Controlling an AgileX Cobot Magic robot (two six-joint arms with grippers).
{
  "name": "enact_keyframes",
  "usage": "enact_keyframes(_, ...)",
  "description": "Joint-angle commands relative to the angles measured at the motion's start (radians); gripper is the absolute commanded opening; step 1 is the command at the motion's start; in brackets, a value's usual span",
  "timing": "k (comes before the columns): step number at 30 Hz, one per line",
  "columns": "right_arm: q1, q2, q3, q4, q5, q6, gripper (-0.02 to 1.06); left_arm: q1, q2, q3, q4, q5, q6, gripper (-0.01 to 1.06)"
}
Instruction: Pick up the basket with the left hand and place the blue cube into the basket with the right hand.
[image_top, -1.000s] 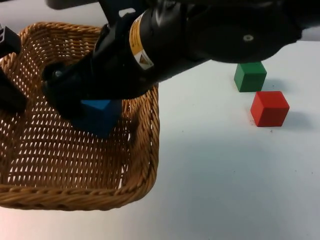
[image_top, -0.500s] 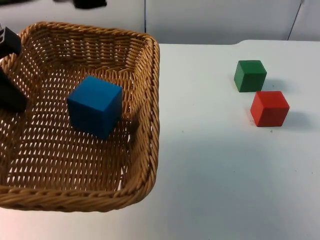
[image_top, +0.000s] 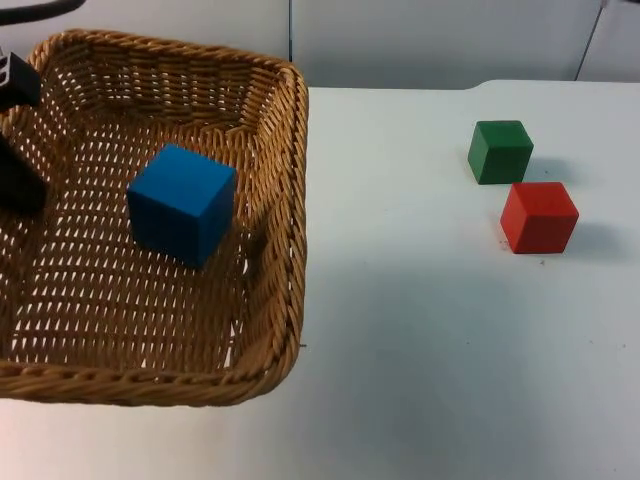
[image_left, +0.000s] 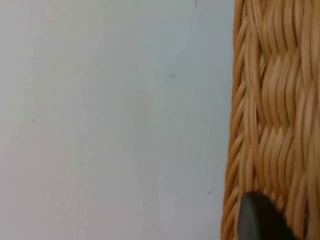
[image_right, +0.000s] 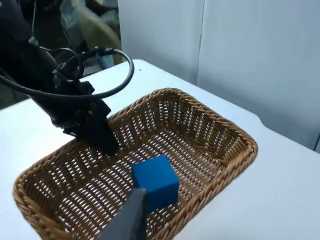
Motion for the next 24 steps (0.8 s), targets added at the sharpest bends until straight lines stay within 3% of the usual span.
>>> enact_keyframes(1, 0.004, -0.117, 0.065, 0.000, 0.017, 0.018, 1.01, -0.001, -0.006, -0.001, -0.031, -0.040, 0.007, 0.00)
enact_keyframes(8, 0.004, -0.371, 0.145, 0.070, 0.168, -0.024, 1.01, -0.001, 0.030, -0.001, -0.031, -0.112, 0.036, 0.00)
enact_keyframes(12, 0.004, -0.491, 0.147, 0.214, 0.302, -0.239, 1.01, -0.001, 0.104, -0.001, -0.045, -0.162, 0.100, 0.00)
enact_keyframes(18, 0.004, -0.498, 0.150, 0.318, 0.362, -0.360, 1.01, -0.001, 0.227, -0.001, -0.089, -0.247, 0.172, 0.00)
enact_keyframes(24, 0.004, -0.498, 0.150, 0.325, 0.376, -0.360, 1.01, -0.001, 0.307, -0.014, -0.136, -0.272, 0.251, 0.00)
